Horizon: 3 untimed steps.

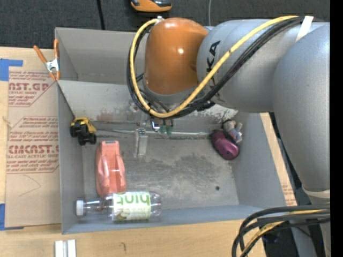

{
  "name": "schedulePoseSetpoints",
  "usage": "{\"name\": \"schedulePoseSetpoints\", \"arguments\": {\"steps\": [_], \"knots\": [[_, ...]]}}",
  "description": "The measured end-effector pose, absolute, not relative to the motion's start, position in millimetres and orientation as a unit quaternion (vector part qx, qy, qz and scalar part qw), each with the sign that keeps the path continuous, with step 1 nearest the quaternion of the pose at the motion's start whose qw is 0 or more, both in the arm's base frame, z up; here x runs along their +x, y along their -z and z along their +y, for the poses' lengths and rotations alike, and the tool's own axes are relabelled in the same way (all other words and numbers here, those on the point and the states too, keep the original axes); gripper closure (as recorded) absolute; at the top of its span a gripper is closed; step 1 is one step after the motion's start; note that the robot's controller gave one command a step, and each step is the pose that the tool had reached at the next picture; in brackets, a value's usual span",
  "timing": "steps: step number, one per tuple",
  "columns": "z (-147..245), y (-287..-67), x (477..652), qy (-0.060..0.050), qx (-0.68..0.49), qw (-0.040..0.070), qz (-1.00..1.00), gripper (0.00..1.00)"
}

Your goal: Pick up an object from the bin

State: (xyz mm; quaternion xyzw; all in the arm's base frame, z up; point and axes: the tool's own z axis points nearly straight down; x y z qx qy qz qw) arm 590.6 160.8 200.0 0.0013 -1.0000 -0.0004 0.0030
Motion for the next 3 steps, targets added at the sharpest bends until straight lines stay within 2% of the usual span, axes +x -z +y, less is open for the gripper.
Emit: {"name": "schedulePoseSetpoints", "arguments": {"steps": [1,2,3], "knots": [[160,-205,592.4,0.001,0.001,-0.001,-1.000,0.00],[164,-171,553.7,0.001,-0.021,-0.002,-1.000,0.00],[169,-157,529.2,0.000,0.015,0.002,-1.000,0.00]]}}
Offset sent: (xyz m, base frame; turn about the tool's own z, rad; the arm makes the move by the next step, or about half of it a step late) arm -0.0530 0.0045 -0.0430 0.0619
